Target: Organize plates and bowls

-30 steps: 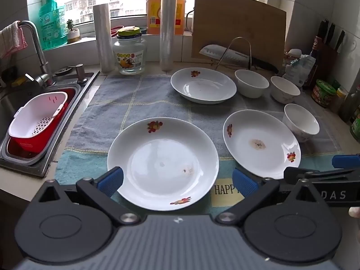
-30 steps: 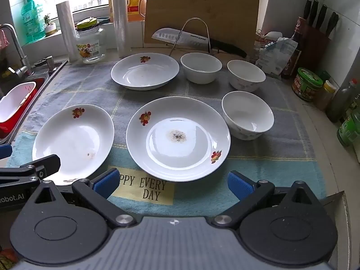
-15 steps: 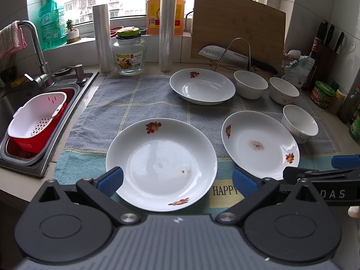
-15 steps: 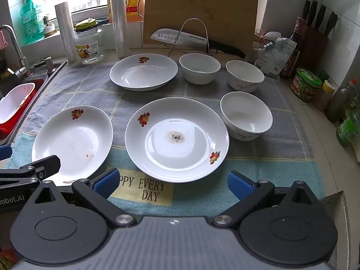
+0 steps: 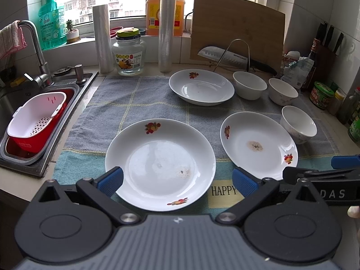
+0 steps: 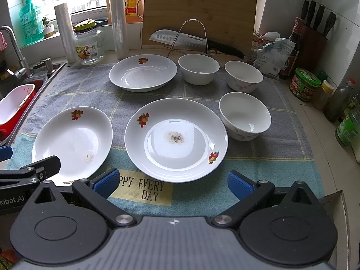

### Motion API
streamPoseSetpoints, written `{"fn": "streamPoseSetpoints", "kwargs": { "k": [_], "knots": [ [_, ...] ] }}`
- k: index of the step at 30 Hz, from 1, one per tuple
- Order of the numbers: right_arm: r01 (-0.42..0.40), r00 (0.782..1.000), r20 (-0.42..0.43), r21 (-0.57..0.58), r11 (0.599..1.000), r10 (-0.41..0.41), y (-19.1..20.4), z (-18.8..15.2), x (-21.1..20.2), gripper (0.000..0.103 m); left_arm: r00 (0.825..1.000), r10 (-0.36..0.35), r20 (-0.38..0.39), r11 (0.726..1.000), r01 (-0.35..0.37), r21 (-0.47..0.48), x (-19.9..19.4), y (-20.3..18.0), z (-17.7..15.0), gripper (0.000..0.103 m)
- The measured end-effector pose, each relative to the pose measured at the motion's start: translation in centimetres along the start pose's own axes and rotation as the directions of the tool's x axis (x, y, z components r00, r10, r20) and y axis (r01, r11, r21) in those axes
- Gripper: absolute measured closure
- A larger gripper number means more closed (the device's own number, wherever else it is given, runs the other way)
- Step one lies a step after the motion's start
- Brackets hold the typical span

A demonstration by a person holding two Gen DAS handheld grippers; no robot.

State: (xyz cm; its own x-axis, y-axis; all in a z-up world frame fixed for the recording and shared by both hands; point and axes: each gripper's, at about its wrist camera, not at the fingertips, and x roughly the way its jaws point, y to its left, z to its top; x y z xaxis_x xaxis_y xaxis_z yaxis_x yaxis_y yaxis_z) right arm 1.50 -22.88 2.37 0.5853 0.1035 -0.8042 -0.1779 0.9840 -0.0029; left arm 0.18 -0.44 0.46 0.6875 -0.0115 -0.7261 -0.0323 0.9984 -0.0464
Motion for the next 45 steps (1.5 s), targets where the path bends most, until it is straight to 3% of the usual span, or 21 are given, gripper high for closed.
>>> {"fn": "streamPoseSetpoints", "kwargs": {
  "k": [45],
  "knots": [
    [0.003, 1.0, 0.023, -0.015, 1.0, -0.003, -0.03, 0.24, -0.42, 0.0, 1.0, -0.003, 0.011, 1.0, 0.003, -0.011, -0.33, -0.42, 0.3, 0.001]
  ]
}}
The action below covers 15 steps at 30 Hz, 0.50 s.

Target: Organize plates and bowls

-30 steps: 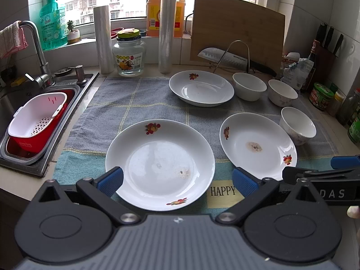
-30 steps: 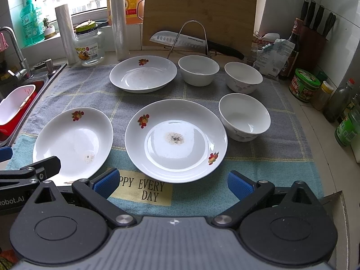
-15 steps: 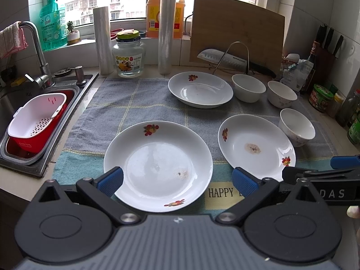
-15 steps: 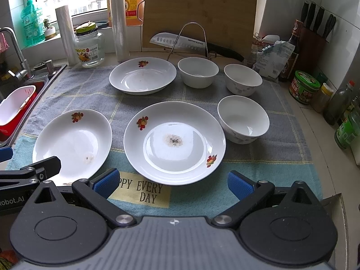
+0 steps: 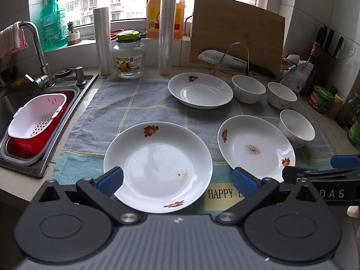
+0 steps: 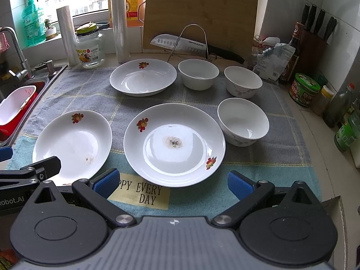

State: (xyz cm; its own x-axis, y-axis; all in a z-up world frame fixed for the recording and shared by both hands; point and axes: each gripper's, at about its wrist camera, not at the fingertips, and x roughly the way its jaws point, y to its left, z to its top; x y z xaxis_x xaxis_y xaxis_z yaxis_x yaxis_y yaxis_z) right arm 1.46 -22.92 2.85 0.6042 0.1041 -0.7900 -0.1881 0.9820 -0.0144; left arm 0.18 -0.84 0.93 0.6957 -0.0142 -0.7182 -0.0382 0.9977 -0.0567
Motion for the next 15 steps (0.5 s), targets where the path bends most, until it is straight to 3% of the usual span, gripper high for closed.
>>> {"fn": "streamPoseSetpoints", "kwargs": {
  "k": [15],
  "knots": [
    [-0.019, 0.999, 0.032, -0.046, 0.999, 0.021, 0.17, 0.05, 0.19, 0.0, 1.0, -0.009, 0.01, 1.0, 0.009, -0.005, 0.06, 0.27, -0.12, 0.001]
  ]
}}
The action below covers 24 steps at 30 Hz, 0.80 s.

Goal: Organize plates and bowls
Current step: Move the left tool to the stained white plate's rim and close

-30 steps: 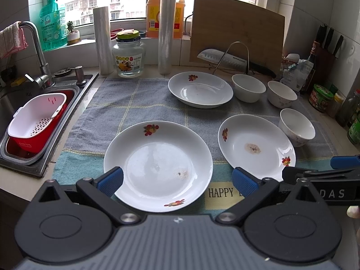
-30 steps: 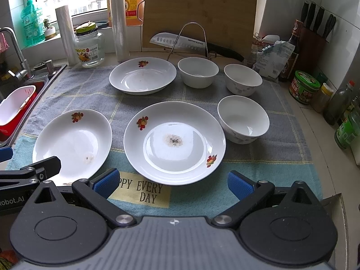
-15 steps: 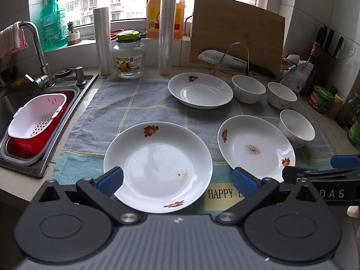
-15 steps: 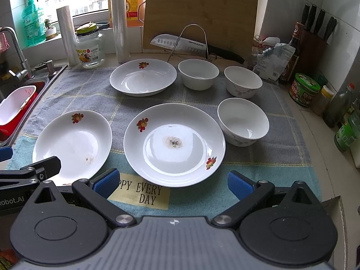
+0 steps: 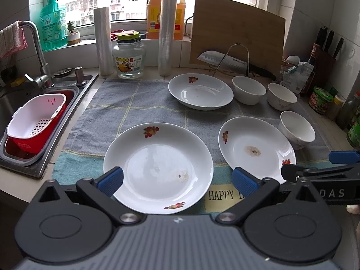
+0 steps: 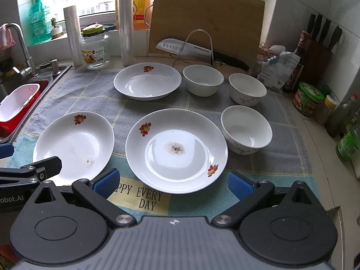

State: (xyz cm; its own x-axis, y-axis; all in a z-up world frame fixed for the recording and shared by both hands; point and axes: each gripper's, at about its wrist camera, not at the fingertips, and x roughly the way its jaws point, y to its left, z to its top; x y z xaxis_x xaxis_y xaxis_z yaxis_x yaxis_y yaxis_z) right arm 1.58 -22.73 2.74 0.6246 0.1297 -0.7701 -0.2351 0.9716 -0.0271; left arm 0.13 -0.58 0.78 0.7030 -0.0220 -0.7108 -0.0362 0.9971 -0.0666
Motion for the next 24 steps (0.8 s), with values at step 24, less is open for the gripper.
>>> {"fn": "streamPoseSetpoints", "kwargs": {
  "k": [24],
  "knots": [
    [-0.427, 0.903, -0.13, -0.389, 0.817, 0.41, 4.7, -1.9, 6.7, 0.0, 0.987, 0.143, -0.07, 0.979, -0.151, -0.137, 1.3, 3.7, -1.6, 0.001]
  ]
}}
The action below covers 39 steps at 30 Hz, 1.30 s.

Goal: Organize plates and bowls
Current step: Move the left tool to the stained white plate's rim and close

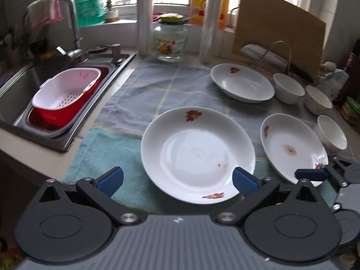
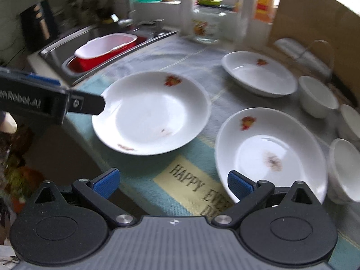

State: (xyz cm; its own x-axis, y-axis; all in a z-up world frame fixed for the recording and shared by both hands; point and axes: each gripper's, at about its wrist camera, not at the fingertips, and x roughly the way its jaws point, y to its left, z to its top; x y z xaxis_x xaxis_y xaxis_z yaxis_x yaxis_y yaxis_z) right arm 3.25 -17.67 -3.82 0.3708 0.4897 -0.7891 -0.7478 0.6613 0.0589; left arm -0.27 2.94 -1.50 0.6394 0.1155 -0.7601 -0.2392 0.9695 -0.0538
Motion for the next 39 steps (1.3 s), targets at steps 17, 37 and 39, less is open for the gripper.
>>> {"fn": "streamPoseSetpoints", "kwargs": {
  "k": [17, 37, 39],
  "knots": [
    [-0.091, 0.995, -0.039, -0.09, 0.992, 0.088, 1.0, 1.0, 4.9, 0.0, 0.994, 0.104, -0.043, 0.993, -0.106, -0.053, -0.1, 0.6, -0.3, 0.001],
    [-0.003, 1.0, 0.004, -0.046, 0.999, 0.003, 1.9, 1.3, 7.7, 0.0, 0.973, -0.198, -0.117, 0.954, 0.218, 0.205, 8.8, 4.2, 5.3, 0.001],
    [-0.008, 1.0, 0.027, -0.05, 0.999, 0.009, 1.8, 1.0, 7.6, 0.0, 0.962, -0.235, -0.138, 0.934, 0.263, 0.241, 9.8, 4.1, 6.1, 0.001]
  ]
}}
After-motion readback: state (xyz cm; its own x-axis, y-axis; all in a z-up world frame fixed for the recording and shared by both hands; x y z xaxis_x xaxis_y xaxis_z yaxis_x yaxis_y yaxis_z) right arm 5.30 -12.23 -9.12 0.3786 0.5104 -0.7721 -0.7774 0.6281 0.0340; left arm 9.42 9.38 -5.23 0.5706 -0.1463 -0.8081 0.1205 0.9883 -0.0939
